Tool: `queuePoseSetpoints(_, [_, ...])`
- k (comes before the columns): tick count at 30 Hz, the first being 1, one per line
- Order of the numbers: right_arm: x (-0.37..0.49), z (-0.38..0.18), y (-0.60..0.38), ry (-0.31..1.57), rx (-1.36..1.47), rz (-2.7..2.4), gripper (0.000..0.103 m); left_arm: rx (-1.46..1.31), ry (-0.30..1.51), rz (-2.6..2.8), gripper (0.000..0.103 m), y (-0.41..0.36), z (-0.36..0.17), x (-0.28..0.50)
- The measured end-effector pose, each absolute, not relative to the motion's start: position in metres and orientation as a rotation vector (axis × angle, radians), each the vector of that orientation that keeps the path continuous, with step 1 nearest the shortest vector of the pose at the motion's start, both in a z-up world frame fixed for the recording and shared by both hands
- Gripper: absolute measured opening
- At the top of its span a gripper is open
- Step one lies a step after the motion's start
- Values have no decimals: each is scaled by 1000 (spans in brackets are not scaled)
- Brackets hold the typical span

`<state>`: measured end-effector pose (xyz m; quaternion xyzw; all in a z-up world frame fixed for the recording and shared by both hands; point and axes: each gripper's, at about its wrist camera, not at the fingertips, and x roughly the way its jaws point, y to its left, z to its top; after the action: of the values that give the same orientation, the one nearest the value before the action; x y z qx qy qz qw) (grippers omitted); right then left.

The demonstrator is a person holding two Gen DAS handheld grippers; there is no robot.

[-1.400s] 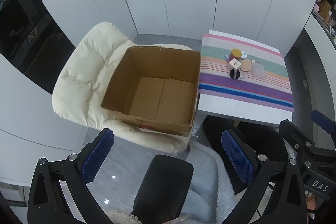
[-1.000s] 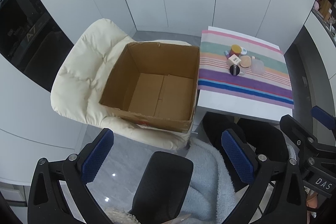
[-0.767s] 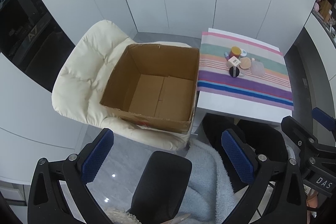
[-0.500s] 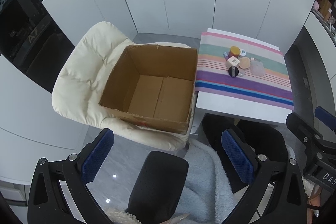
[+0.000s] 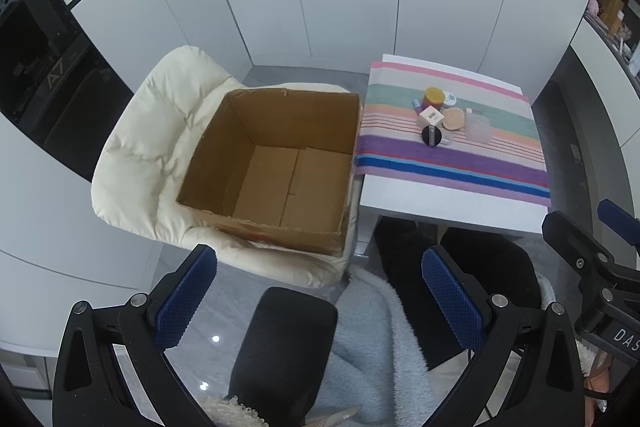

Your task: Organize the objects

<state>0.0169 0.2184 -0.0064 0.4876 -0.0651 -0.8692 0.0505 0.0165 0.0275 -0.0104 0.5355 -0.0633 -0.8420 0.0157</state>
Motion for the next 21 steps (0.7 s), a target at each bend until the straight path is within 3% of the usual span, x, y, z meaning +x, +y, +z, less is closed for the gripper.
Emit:
queuePoseSetpoints(13, [33,-5,296,-233,1485,-2766,103,1698,-226,-2724,103,114,-14,14])
queuePoseSetpoints(21, [34,-17,355,-106,1492,-2896,103,1718,-213,-2810,103,187,-29,-14])
